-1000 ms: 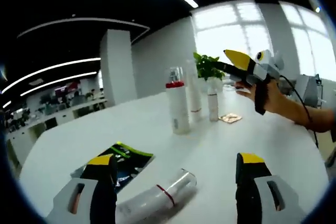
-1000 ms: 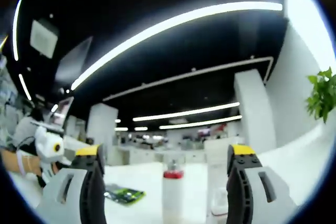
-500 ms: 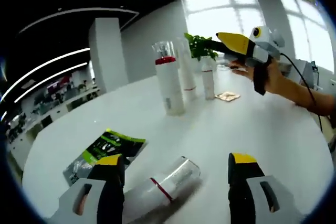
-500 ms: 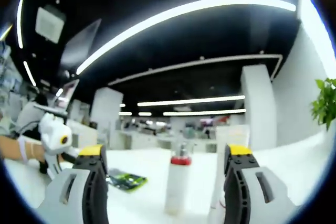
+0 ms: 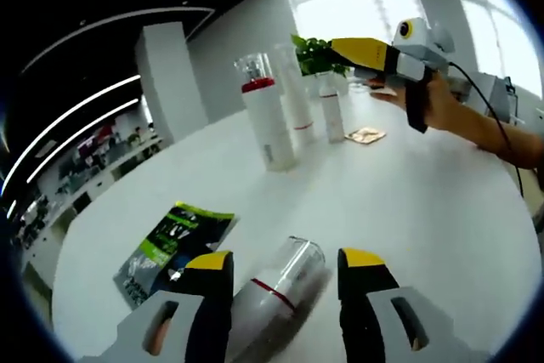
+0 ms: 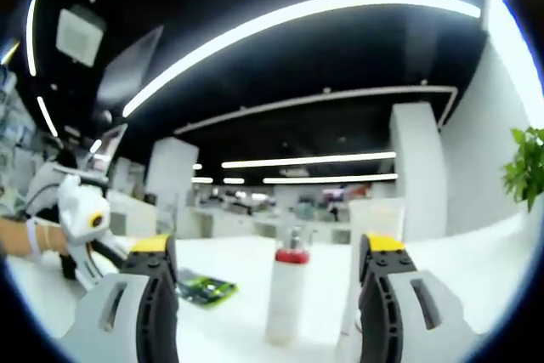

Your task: Arrange the skincare products in the storage area until every visible bottle or jar stands upright without overlapping.

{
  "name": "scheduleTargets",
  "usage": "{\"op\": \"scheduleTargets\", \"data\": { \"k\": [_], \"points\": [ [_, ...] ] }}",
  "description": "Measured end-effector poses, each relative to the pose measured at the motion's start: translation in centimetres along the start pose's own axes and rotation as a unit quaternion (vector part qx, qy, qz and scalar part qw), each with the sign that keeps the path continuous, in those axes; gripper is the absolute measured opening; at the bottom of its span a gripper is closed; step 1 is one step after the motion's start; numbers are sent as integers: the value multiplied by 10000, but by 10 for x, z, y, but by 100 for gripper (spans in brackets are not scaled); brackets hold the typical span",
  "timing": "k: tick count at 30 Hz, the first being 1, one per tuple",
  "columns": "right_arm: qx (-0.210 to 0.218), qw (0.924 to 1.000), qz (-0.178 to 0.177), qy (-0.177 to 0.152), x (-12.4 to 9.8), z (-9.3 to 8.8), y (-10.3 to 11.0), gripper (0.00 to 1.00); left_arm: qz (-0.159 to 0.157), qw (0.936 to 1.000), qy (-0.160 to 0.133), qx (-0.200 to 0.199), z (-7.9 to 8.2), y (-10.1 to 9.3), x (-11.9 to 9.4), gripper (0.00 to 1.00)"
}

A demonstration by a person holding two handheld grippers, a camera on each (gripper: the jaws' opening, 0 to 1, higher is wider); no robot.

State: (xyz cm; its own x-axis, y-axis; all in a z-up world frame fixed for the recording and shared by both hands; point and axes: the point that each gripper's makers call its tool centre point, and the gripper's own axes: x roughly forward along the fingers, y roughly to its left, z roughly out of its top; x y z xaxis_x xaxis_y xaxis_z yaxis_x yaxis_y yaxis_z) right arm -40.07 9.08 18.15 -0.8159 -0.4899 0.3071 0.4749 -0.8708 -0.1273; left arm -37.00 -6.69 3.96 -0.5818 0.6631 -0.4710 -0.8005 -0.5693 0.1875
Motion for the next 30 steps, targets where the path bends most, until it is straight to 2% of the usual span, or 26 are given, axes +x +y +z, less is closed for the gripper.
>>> {"op": "scheduleTargets", "data": {
  "k": [8, 10, 15, 22, 27, 30],
  "points": [
    [-25, 9999, 44, 100, 1, -5, 2, 85, -67, 9998, 42, 187, -1, -4, 4, 38],
    [-48, 9999, 47, 139, 2, -6, 2, 85, -26, 9993, 136, 355, -3, -4, 3, 26],
    [-60, 9999, 40, 143, 0, -6, 3, 85, -266, 9995, 147, 117, -2, -11, 3, 25],
    [-75, 9998, 54, 197, -3, -8, 6, 84, -367, 9992, 133, -12, -2, -12, 5, 24],
    [-95, 9997, 110, 196, -3, -8, 11, 83, -443, 9987, -154, -220, 7, -11, 1, 24],
    [-72, 9997, 118, 186, -3, -8, 12, 80, -720, 9945, -512, -562, 18, -17, -3, 24]
  ]
}}
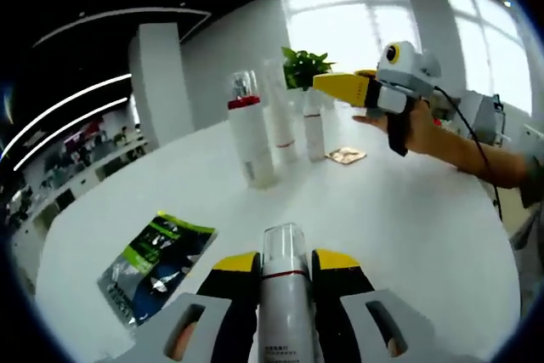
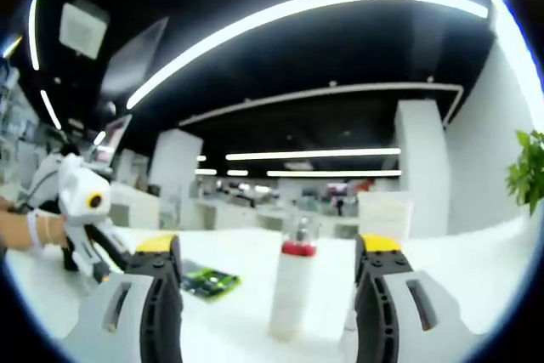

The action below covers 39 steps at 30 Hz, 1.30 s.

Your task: Arrange the skincare products in the storage area until every visible bottle or jar stands upright without overlapping.

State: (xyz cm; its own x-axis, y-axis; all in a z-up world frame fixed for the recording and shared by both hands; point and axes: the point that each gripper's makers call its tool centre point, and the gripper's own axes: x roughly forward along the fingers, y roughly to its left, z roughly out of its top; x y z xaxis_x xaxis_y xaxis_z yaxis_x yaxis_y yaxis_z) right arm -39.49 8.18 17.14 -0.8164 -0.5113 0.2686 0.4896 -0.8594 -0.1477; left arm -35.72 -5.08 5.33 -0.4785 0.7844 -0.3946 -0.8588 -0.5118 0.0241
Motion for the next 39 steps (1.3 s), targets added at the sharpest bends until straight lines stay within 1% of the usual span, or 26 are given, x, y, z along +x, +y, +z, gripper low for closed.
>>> {"op": "scheduleTargets", "data": {
  "k": [4, 8, 10, 13, 15, 16, 18, 19, 23, 24, 26, 27, 29, 30, 32, 33, 34, 36, 38, 39],
  "points": [
    [56, 10000, 27, -48, -1, 2, 1, 79, -170, 9987, -419, -232, 13, -3, -5, 23],
    [80, 9999, 115, -52, 0, 2, 5, 77, -387, 9944, -873, -457, 27, -7, -10, 23],
    [85, 9998, 153, -24, 0, 0, 7, 76, -421, 9929, -988, -516, 30, -6, -13, 23],
    [121, 9995, 285, 25, 0, -1, 12, 71, -450, 9897, -1220, -603, 37, -6, -17, 23],
    [185, 9988, 446, 12, 0, 0, 19, 65, -451, 9850, -1492, -741, 45, -6, -18, 23],
    [222, 9984, 511, -25, 0, 1, 22, 63, -441, 9839, -1539, -789, 46, -4, -18, 23],
    [357, 9960, 803, -134, 0, 4, 34, 58, -493, 9801, -1676, -939, 51, -3, -19, 23],
    [382, 9955, 859, -105, -1, 3, 36, 55, -507, 9776, -1763, -1033, 54, -1, -20, 23],
    [507, 9929, 1076, -53, -1, 2, 45, 50, -536, 9640, -2242, -1322, 66, 1, -23, 23],
    [537, 9924, 1110, -33, -2, 1, 46, 49, -537, 9631, -2280, -1323, 67, 1, -24, 23],
    [704, 9895, 1265, 1, -2, 0, 51, 48, -522, 9553, -2518, -1456, 74, 2, -27, 23],
    [869, 9861, 1419, 36, -3, -1, 57, 47, -552, 9504, -2663, -1507, 78, 1, -30, 23],
    [1169, 9774, 1755, 107, -3, -2, 68, 46, -719, 9382, -2954, -1652, 85, -3, -36, 23],
    [1323, 9709, 1987, 193, -4, -5, 76, 46, -802, 9314, -3088, -1751, 88, -3, -39, 23],
    [1578, 9540, 2506, 465, -8, -12, 100, 48, -1014, 9167, -3370, -1890, 95, -5, -46, 23],
    [1590, 9497, 2640, 559, -9, -15, 107, 49, -1031, 9154, -3397, -1897, 96, -5, -47, 23],
    [1610, 9471, 2708, 621, -9, -17, 112, 49, -1041, 9147, -3417, -1888, 96, -6, -47, 23],
    [1880, 9359, 2867, 812, -11, -24, 125, 51, -1066, 9135, -3457, -1863, 98, -10, -47, 23],
    [2098, 9279, 2966, 837, -11, -25, 130, 54, -1076, 9138, -3467, -1825, 99, -15, -46, 23],
    [2177, 9247, 3009, 838, -9, -25, 131, 54, -1079, 9149, -3460, -1778, 100, -19, -45, 23]
  ]
}}
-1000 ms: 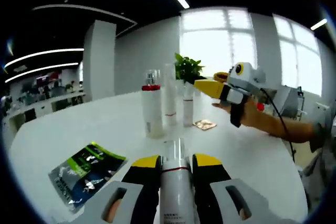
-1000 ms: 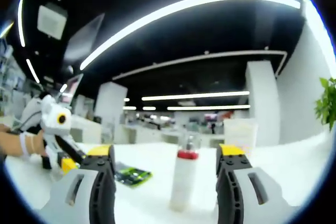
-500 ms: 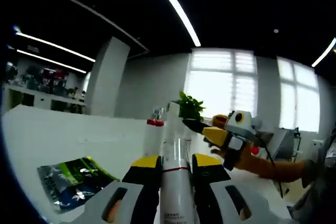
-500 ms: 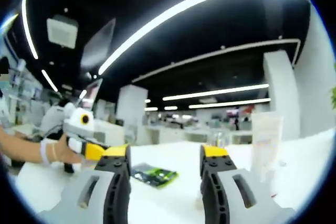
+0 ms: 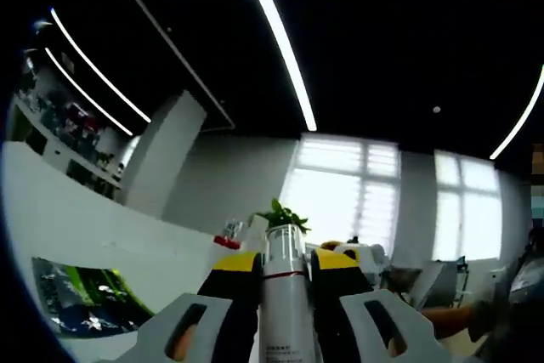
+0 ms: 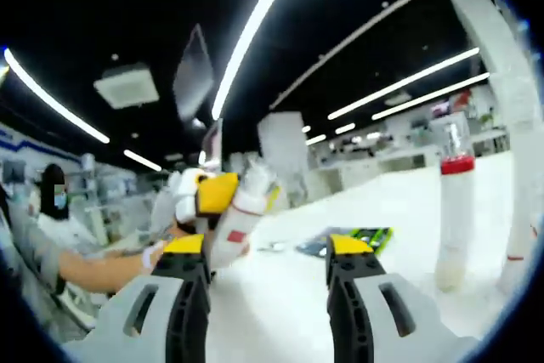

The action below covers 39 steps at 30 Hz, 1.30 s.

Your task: Arrange the skincare products in the storage area until every visible bottle or jar stands upright without overlapping.

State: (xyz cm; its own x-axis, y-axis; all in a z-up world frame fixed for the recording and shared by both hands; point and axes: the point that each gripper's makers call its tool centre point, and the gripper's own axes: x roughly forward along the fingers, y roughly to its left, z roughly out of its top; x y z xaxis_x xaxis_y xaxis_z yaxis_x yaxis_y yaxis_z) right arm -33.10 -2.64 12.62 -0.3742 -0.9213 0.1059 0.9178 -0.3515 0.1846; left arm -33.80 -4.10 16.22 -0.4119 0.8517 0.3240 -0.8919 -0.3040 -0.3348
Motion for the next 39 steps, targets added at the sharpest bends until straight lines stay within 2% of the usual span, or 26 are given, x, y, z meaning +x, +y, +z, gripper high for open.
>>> {"op": "scheduleTargets", "data": {
  "k": [2, 4, 6, 8, 10, 12, 13, 16, 19, 21, 22, 24, 26, 28, 30, 31, 33, 35, 39],
  "points": [
    [122, 9999, 91, -2, 3, 0, 2, 54, -14, 9999, 37, 92, -3, -6, 4, 23],
    [109, 9996, 246, 90, 7, -2, 13, 54, 90, 9997, 36, 209, 0, -8, 7, 23],
    [-9, 9984, 565, 37, 11, 6, 31, 56, -32, 9978, -162, 643, 18, -23, 13, 23],
    [-120, 9974, 714, -66, 15, 14, 40, 58, 72, 9965, -329, 761, 31, -32, 16, 23],
    [-108, 9971, 751, -99, 20, 17, 39, 58, -5, 9954, -377, 877, 43, -38, 21, 23],
    [115, 9963, 802, -270, 25, 22, 34, 59, -18, 9955, -318, 892, 52, -36, 26, 23],
    [311, 9958, 820, -246, 28, 23, 28, 60, -67, 9956, -351, 864, 61, -35, 29, 23],
    [247, 9962, 815, -169, 33, 28, 18, 59, -126, 9945, -598, 847, 81, -33, 36, 23],
    [265, 9947, 858, -496, 38, 44, 16, 57, -319, 9924, -867, 817, 92, -40, 39, 23],
    [316, 9907, 1005, -861, 36, 53, 21, 55, -395, 9916, -950, 782, 89, -41, 36, 23],
    [366, 9891, 1024, -989, 35, 56, 20, 53, -384, 9912, -1089, 644, 90, -41, 36, 23],
    [341, 9904, 998, -894, 36, 59, 20, 54, -380, 9916, -926, 815, 80, -44, 34, 23],
    [305, 9909, 989, -866, 35, 56, 23, 54, -345, 9917, -901, 847, 76, -44, 32, 23],
    [297, 9901, 1114, -802, 34, 52, 34, 56, -488, 9925, -690, 878, 67, -52, 31, 23],
    [241, 9902, 1157, -750, 32, 49, 42, 55, -579, 9910, -674, 1000, 67, -61, 31, 23],
    [186, 9901, 1186, -732, 31, 48, 45, 55, -734, 9891, -717, 1059, 67, -69, 30, 23],
    [167, 9886, 1289, -763, 28, 49, 50, 52, -946, 9877, -778, 977, 68, -78, 29, 23],
    [203, 9863, 1433, -787, 26, 49, 55, 48, -1011, 9873, -788, 943, 67, -81, 28, 23],
    [266, 9829, 1708, -630, 24, 41, 63, 39, -1191, 9874, -620, 832, 55, -75, 31, 23]
  ]
}}
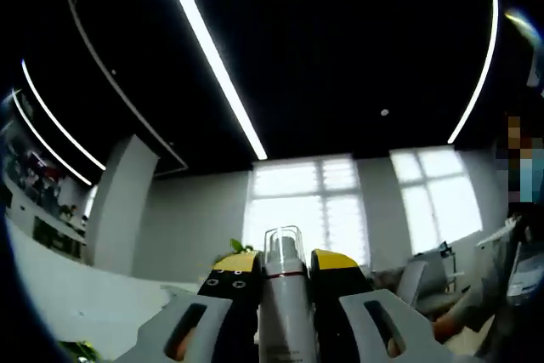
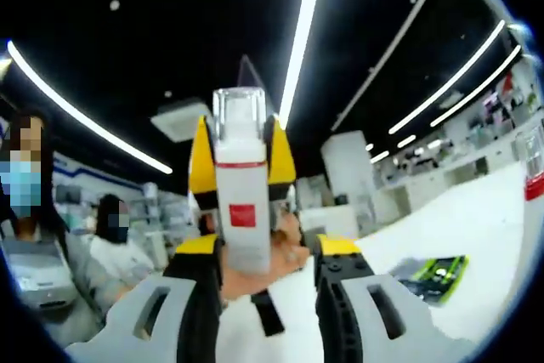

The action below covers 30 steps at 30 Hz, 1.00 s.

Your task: Arrange the skincare products in the storage area until every visible bottle or jar stands upright without overlapping.

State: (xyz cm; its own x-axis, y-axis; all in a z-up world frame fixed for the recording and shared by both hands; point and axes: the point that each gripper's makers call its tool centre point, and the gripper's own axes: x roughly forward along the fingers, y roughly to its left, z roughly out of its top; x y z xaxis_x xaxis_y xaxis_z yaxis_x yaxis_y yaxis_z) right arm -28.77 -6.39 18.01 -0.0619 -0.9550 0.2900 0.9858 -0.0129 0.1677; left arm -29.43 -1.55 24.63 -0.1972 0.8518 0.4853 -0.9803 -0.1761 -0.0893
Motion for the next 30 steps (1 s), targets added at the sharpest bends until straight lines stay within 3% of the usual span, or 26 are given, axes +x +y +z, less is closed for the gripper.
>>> {"op": "scheduleTargets", "data": {
  "k": [4, 8, 13, 15, 17, 21, 27, 30],
  "points": [
    [-35, 9998, 38, 213, -1, -9, 2, 20, 36, 9999, 110, -61, -9, 5, 0, 23],
    [-152, 9986, -314, 408, -9, -14, -12, 19, 285, 9994, 205, -30, -13, 18, -6, 23],
    [-337, 9928, -975, 603, -20, -23, -41, 19, 1046, 9939, 357, 57, -18, 54, -18, 23],
    [-420, 9903, -1146, 664, -22, -26, -48, 19, 1192, 9920, 405, 53, -21, 60, -22, 23],
    [-580, 9835, -1481, 860, -26, -32, -59, 19, 1510, 9865, 581, 250, -26, 71, -27, 24],
    [-829, 9755, -1831, 897, -32, -32, -71, 19, 1953, 9757, 709, 693, -28, 81, -31, 25],
    [-1235, 9553, -2478, 1035, -47, -32, -93, 18, 2775, 9455, 1143, 1263, -36, 103, -42, 30],
    [-1266, 9529, -2521, 1116, -48, -35, -95, 18, 2832, 9429, 1257, 1221, -42, 107, -43, 29]
  ]
}}
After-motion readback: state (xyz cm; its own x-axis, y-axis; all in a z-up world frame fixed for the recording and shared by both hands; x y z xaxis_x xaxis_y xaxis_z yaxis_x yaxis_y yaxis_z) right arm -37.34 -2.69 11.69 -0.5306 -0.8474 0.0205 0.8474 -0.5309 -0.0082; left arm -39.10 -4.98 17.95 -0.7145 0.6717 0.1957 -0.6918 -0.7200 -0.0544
